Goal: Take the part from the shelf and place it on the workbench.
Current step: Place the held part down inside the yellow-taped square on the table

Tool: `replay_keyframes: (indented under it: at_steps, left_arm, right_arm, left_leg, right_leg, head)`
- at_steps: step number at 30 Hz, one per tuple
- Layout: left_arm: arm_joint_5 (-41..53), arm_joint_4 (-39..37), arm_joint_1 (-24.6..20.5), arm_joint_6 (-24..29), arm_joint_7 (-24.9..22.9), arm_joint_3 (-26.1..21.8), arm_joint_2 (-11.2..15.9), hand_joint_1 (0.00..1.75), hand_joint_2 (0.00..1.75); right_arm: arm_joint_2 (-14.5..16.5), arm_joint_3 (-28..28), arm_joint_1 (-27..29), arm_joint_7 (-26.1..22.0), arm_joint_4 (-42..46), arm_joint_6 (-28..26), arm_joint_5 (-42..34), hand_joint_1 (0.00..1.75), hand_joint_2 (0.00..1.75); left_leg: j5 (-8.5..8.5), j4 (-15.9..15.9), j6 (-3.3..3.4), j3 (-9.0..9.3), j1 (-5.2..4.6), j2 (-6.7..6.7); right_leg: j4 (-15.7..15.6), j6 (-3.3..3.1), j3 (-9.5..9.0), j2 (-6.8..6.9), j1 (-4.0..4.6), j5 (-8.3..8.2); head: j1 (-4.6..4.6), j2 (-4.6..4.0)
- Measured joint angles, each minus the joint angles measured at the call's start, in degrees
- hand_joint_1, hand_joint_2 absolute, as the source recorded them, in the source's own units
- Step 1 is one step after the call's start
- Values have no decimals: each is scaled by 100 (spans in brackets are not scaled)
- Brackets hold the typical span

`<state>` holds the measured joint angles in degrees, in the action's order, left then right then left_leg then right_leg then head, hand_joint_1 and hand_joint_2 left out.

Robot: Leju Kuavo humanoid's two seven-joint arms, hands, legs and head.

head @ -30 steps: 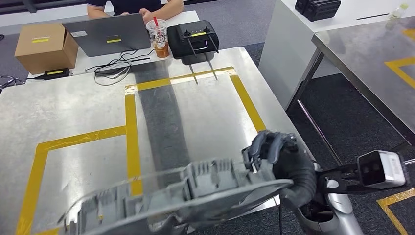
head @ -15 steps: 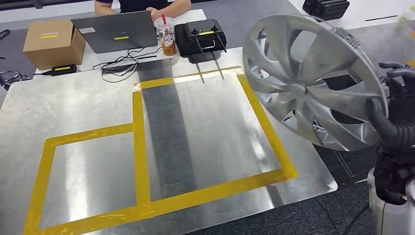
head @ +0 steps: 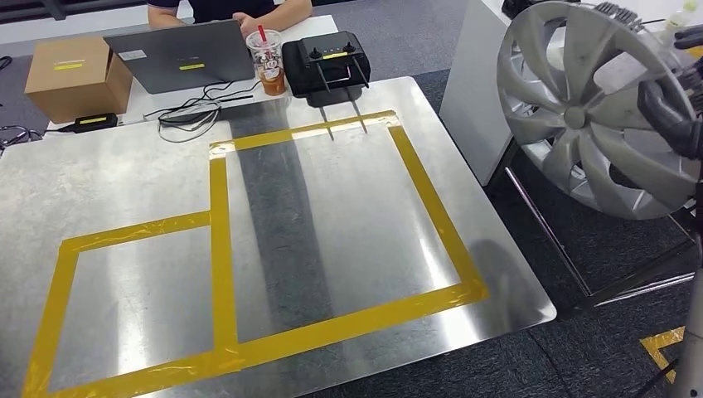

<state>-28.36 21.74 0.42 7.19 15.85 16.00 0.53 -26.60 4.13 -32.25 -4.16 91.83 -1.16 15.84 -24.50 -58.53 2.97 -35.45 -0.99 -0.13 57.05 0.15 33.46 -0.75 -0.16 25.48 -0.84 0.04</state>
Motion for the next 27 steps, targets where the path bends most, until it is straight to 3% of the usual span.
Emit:
replay_keyframes:
  at_steps: [2, 4, 6, 8, 9, 10, 11, 13, 14, 15, 18, 20, 23, 24, 25, 26, 27]
  left_arm:
    - [112, 42, -3, -2, -77, -61, -14, 0, 175]
    - [196, 80, -7, -6, -134, -104, -43, 0, 175]
    - [256, 102, -31, -21, -175, -147, -84, 0, 175]
    - [302, 105, -60, -45, -204, -188, -122, 0, 175]
    - [318, 103, -70, -56, -215, -204, -142, 0, 175]
    - [334, 101, -80, -69, -220, -216, -163, 0, 175]
    - [342, 99, -93, -85, -224, -226, -183, 0, 175]
    - [352, 96, -125, -112, -226, -247, -205, 0, 175]
    - [353, 93, -140, -120, -228, -257, -208, 0, 175]
    - [355, 91, -150, -123, -230, -266, -209, 0, 175]
    - [362, 75, -151, -131, -232, -277, -216, 0, 175]
    - [362, 67, -160, -150, -232, -280, -223, 0, 175]
    - [364, 49, -193, -197, -232, -278, -226, 0, 175]
    - [364, 38, -203, -216, -232, -276, -226, 0, 175]
    - [363, 26, -214, -234, -232, -275, -226, 0, 175]
    - [362, 15, -224, -251, -232, -273, -226, 0, 175]
    - [358, 6, -233, -267, -232, -272, -224, 0, 175]
  right_arm:
    - [-191, -355, -540, 97, -494, -130, 697, 175, 175]
    - [-367, -710, -1004, 157, -946, -185, 1275, 175, 175]
    - [-480, -1093, -1549, 178, -1477, -203, 1754, 175, 175]
    - [-549, -1582, -2127, 163, -2115, -251, 2273, 175, 175]
    - [-570, -1845, -2367, 151, -2418, -288, 2528, 175, 175]
    - [-579, -2120, -2588, 138, -2704, -333, 2784, 175, 175]
    - [-579, -2389, -2796, 130, -2970, -383, 3024, 175, 175]
    - [-570, -2908, -3160, 122, -3450, -500, 3395, 175, 175]
    - [-560, -3126, -3305, 119, -3653, -553, 3485, 175, 175]
    - [-550, -3306, -3414, 117, -3823, -595, 3526, 175, 175]
    - [-522, -3671, -3591, 100, -4161, -658, 3646, 175, 175]
    - [-485, -3898, -3703, 61, -4334, -720, 3886, 175, 175]
    - [-315, -4334, -3873, -11, -4664, -860, 4387, 175, 175]
    - [-226, -4500, -3895, -29, -4794, -893, 4555, 175, 175]
    - [-134, -4670, -3899, -47, -4922, -915, 4706, 175, 175]
    - [-39, -4826, -3896, -58, -5035, -927, 4826, 175, 175]
    - [52, -4968, -3894, -74, -5132, -933, 4922, 175, 175]
  left_leg:
    - [2, 97, 32, 37, -27, 1]
    - [64, 202, 25, 96, 12, -12]
    - [124, 298, 19, 133, 50, -20]
    - [133, 304, 27, 125, 52, -19]
    - [129, 298, 20, 127, 63, -18]
    - [119, 286, 6, 130, 80, -18]
    - [101, 261, -21, 131, 104, -20]
    - [35, 158, -114, 107, 141, -34]
    - [-3, 90, -165, 78, 151, -45]
    - [-29, 39, -209, 49, 150, -56]
    - [-55, -12, -278, -5, 163, -67]
    - [-189, -214, -325, -106, 176, -37]
    - [-619, -1228, -365, -604, 177, -3]
    - [-692, -1530, -357, -769, 173, -1]
    - [-667, -1647, -332, -853, 164, 0]
    - [-541, -1534, -289, -830, 148, -1]
    - [-339, -1207, -219, -698, 119, -3]
  right_leg:
    - [-8, 25, 26, 4, -11, -12]
    - [53, 47, 76, 28, -13, 30]
    - [509, 44, 321, 50, -28, 237]
    - [1287, 59, 716, 54, -62, 492]
    - [1552, 95, 859, 55, -85, 541]
    - [1610, 158, 905, 56, -115, 502]
    - [1426, 244, 839, 60, -153, 374]
    - [674, 424, 496, 74, -230, 52]
    - [373, 449, 356, 61, -250, -46]
    - [210, 432, 276, 48, -253, -82]
    - [203, 282, 272, 15, -227, -61]
    - [204, 214, 266, 14, -238, -63]
    - [203, 161, 255, -2, -215, -57]
    - [203, 154, 249, -17, -192, -53]
    - [203, 148, 241, -35, -165, -49]
    - [203, 142, 231, -54, -135, -46]
    - [201, 136, 220, -71, -106, -43]
  head:
    - [1, 0]
    - [8, -1]
    - [26, 0]
    - [39, 0]
    - [39, 0]
    - [41, 0]
    - [41, 0]
    - [46, 0]
    - [48, 0]
    - [49, 0]
    - [49, 0]
    - [46, 0]
    - [44, 0]
    - [44, 0]
    - [44, 0]
    - [45, 0]
    - [45, 0]
